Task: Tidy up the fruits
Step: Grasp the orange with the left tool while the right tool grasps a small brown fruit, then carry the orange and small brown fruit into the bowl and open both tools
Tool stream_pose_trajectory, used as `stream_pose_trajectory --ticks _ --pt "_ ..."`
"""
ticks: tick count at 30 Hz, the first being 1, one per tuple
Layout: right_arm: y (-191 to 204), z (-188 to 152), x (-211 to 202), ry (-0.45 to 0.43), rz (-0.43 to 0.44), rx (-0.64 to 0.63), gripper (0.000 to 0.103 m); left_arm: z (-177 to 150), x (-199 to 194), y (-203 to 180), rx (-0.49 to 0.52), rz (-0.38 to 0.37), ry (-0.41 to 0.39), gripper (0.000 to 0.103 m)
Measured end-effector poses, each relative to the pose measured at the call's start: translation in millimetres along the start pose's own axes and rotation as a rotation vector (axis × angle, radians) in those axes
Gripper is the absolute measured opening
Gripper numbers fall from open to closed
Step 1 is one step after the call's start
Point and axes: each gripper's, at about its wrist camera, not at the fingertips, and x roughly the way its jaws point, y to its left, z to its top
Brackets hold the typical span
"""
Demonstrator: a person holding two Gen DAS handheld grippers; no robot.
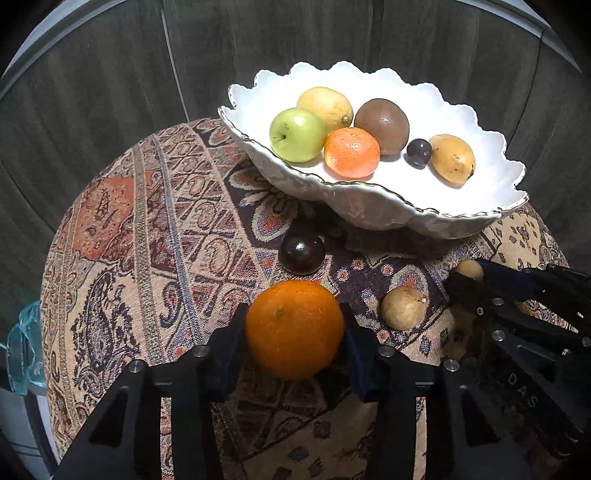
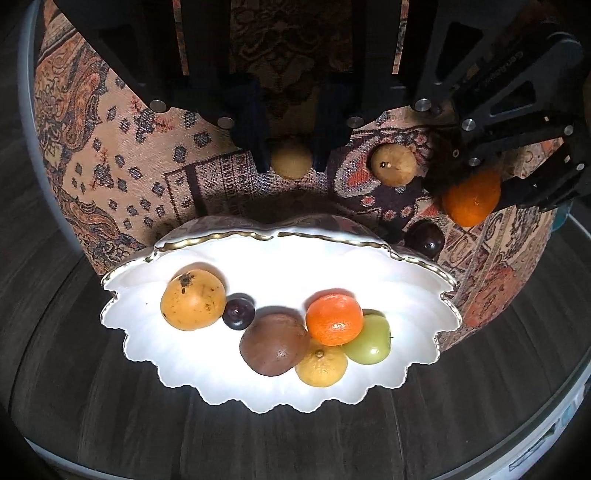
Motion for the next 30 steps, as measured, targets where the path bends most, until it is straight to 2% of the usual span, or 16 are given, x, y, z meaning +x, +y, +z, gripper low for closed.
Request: stream_pose_trajectory --ticks 19,30 --pt "0.4 5.7 -55.3 -0.085 0.009 0.003 0.024 6.7 -58.8 -1.0 -0.003 0.008 -0.082 0.045" --pt "-10.8 27.5 -92.2 -0.159 -0.015 0.006 0.024 36.3 -93.8 -11.0 0.032 -0.001 -0.167 0.045"
